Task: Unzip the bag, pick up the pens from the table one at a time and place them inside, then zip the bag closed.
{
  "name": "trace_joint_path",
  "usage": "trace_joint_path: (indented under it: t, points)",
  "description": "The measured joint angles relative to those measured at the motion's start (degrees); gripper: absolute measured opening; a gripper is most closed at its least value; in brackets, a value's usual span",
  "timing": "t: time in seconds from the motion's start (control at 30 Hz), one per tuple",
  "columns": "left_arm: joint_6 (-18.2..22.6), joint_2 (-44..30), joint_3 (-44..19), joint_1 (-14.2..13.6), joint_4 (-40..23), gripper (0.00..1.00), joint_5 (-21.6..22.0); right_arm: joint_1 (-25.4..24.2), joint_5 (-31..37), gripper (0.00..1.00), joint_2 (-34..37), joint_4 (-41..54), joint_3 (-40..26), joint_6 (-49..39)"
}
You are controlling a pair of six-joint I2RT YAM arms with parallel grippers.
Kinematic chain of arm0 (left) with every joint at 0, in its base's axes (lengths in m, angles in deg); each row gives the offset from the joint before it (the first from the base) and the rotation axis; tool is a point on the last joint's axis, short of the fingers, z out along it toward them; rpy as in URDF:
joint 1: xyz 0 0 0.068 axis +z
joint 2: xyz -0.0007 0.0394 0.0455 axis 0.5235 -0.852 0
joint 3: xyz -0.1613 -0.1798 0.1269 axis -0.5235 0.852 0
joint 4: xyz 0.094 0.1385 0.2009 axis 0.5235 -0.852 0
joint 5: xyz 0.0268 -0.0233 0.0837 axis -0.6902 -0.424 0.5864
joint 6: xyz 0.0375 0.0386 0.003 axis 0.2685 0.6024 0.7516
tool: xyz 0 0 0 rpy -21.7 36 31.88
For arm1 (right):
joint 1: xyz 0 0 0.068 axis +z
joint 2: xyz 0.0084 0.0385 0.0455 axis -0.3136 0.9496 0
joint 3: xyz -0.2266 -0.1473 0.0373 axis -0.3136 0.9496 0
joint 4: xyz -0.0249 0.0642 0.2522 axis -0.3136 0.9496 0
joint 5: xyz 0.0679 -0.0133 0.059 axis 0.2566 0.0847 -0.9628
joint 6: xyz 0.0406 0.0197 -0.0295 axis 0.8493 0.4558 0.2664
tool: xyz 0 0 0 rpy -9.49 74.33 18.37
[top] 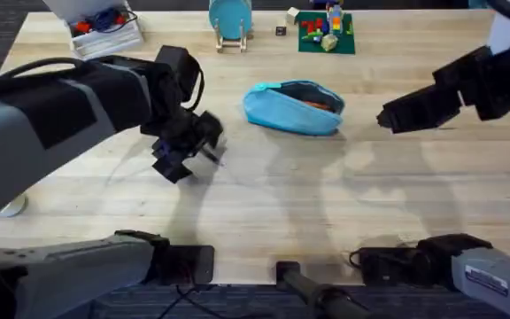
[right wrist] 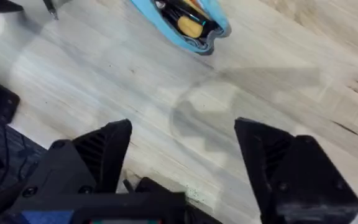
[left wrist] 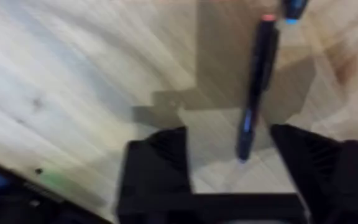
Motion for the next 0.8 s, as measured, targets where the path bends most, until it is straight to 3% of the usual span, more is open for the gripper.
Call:
trace_joint_path:
  t: [0.07, 0.3, 0.8]
  points:
    - [0.01, 0.09, 0.23, 0.07, -0.76, 0.581, 0.71, 0.0, 0.0, 0.998, -0.01, 0.0, 0.0, 0.0]
    - [0.05, 0.23, 0.24, 0.04, 0.23, 0.089, 0.47, 0.0, 0.0, 0.998, -0.01, 0.0, 0.0, 0.0]
    - [0.82, 0.42, -0.01, 0.04, 0.06, 0.043, 0.53, 0.0, -0.02, 0.998, -0.01, 0.0, 0.0, 0.0]
